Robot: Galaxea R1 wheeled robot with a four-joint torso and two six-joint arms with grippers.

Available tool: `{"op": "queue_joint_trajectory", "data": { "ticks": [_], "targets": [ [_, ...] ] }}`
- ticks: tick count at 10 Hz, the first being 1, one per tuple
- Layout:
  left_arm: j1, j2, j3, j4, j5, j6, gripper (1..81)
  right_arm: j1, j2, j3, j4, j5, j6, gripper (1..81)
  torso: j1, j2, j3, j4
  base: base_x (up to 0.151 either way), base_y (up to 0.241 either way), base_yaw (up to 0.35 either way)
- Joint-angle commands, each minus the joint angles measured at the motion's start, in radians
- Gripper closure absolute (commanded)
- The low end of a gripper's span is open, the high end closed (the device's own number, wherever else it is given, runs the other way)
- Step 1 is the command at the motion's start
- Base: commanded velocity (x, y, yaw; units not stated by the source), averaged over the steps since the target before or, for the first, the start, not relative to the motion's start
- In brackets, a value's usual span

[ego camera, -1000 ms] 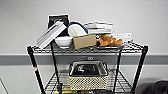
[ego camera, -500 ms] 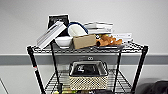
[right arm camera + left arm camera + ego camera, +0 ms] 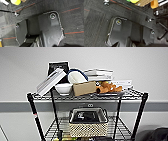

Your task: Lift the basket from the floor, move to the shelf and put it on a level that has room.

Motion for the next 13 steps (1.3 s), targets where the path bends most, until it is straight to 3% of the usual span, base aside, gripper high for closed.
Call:
{"op": "queue_joint_trajectory", "data": {
  "ticks": [1,7,11,13],
  "targets": [
    [-0.059,0.040,-0.065,0.010,0.054,0.031,1.0,0.073,0.065,-0.102,-0.032,-0.063,-0.004,1.0,0.001,0.000,0.000,0.000,0.000,0.000,0.000],
    [-0.056,0.213,-0.246,0.018,0.056,0.062,1.0,0.055,0.303,-0.426,-0.112,-0.063,-0.003,1.0,0.001,0.000,0.000,0.000,0.000,0.000,0.000],
    [-0.044,0.329,-0.391,0.049,0.054,0.063,1.0,0.043,0.349,-0.449,-0.113,-0.053,0.000,1.0,0.001,0.000,0.000,0.000,0.000,0.000,0.000],
    [-0.041,0.370,-0.438,0.055,0.051,0.069,1.0,0.026,0.379,-0.466,-0.113,0.002,0.000,1.0,0.001,0.000,0.000,0.000,0.000,0.000,0.000]
  ]
}}
